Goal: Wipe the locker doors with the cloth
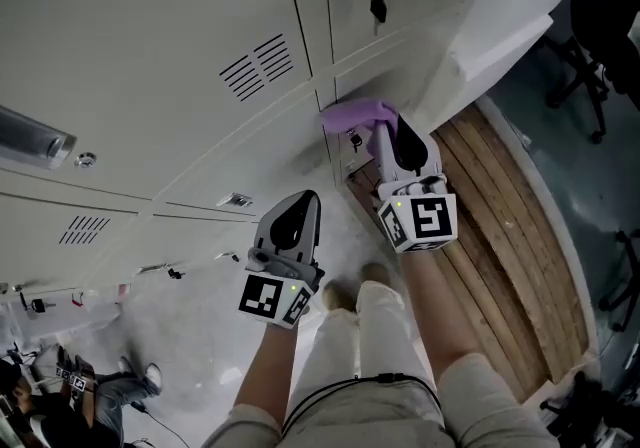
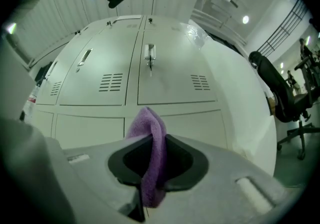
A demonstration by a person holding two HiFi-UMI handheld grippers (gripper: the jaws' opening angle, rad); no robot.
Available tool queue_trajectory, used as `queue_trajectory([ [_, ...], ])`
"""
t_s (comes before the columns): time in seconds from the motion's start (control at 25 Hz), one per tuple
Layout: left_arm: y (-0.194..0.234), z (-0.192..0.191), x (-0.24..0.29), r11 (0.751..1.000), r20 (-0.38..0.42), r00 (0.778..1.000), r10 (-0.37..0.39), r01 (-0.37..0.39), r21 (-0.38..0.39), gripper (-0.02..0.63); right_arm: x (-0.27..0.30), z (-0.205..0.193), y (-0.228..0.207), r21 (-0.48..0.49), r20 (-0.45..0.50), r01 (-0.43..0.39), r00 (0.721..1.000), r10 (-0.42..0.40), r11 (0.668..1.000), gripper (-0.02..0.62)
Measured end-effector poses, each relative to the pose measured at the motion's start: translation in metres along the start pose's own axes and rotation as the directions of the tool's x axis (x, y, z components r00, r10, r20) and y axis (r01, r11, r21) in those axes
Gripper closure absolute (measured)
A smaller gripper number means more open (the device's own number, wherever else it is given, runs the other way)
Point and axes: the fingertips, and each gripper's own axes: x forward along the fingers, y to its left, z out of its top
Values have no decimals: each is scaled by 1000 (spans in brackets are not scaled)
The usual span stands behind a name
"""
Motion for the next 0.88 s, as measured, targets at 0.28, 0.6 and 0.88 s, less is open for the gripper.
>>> queue_trajectory([
  [0.28,-7,19,28,1000,42,999,-21,21,3,607,35,43,-15,-17,85,2,996,-1,1000,538],
  [0.6,-5,7,46,1000,19,1000,11,-11,2,607,58,38,-13,-117,97,-44,994,55,992,543],
  [0.88,7,-12,57,999,-10,999,38,-38,-10,607,54,-37,-16,-86,-27,-76,997,74,993,543],
])
